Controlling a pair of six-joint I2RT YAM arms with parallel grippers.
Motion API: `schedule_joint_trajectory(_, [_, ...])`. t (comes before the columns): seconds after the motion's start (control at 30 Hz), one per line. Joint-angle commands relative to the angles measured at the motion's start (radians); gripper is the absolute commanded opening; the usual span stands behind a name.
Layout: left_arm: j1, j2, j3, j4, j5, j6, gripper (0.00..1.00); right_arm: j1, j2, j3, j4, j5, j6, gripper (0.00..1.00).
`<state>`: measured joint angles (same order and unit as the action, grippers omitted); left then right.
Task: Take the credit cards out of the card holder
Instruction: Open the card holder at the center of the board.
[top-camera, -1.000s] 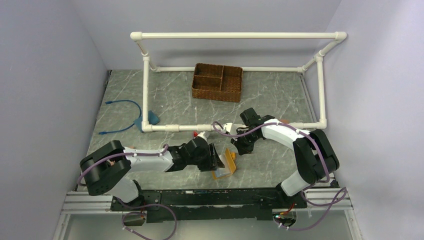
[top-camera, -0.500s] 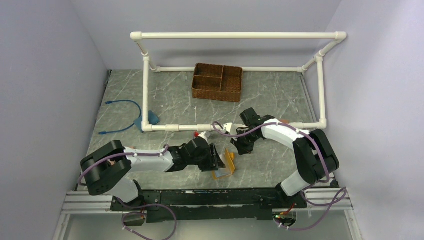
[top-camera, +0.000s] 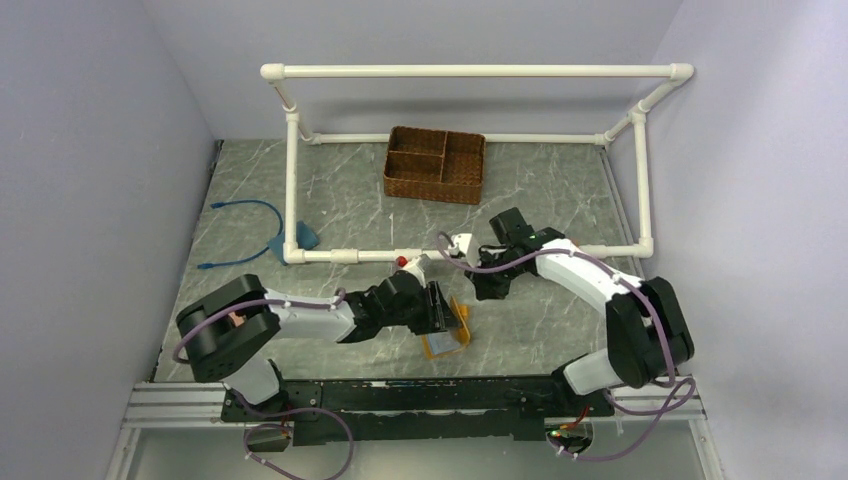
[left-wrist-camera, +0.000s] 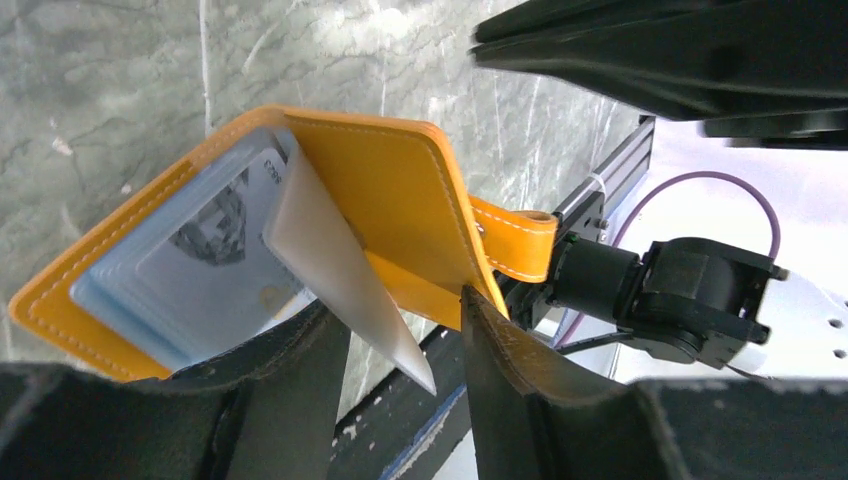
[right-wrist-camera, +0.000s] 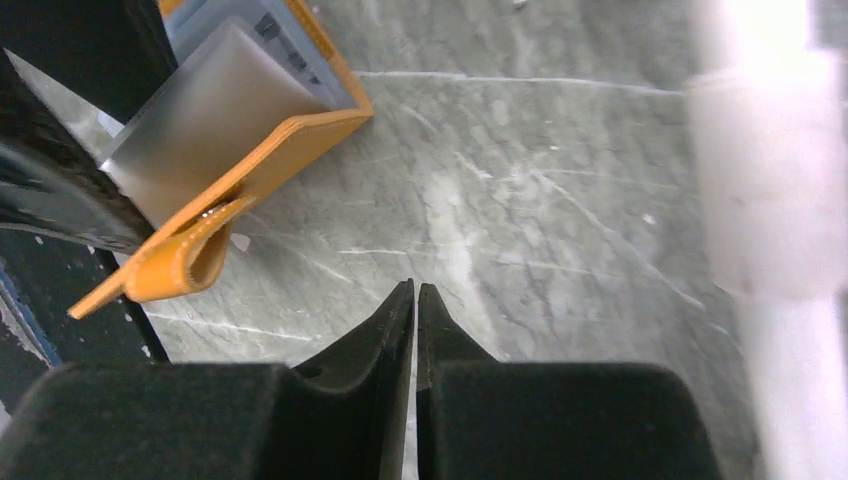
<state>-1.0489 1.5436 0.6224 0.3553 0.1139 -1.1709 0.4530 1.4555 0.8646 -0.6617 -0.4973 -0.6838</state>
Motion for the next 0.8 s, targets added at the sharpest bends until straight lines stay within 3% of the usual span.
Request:
schedule_joint_trajectory(0.0, [0.003, 0.069, 0.075, 0.073, 0.036, 0.046, 0.50, -0.066, -0.079, 0.044, -0.015, -0.059, 0.022, 0.09])
schedule_joint_trajectory(0.23, [0.022, 0.182, 0.131, 0.138, 0.094, 0.048, 0.49, -0.121, -0.173, 0.047, -0.064, -0.208, -0.026, 0.10])
schedule_joint_trajectory(0.53, [0.038, 0.226, 0.191, 0.084, 0.076, 0.060, 0.40, -0.118, -0.259, 0.017, -0.190, -0.400, -0.278, 0.08])
schedule_joint_trajectory(0.77, [0.056, 0.261, 0.190, 0.155, 0.102, 0.040, 0.42, -0.085, -0.276, -0.049, -0.216, -0.402, -0.426, 0.05])
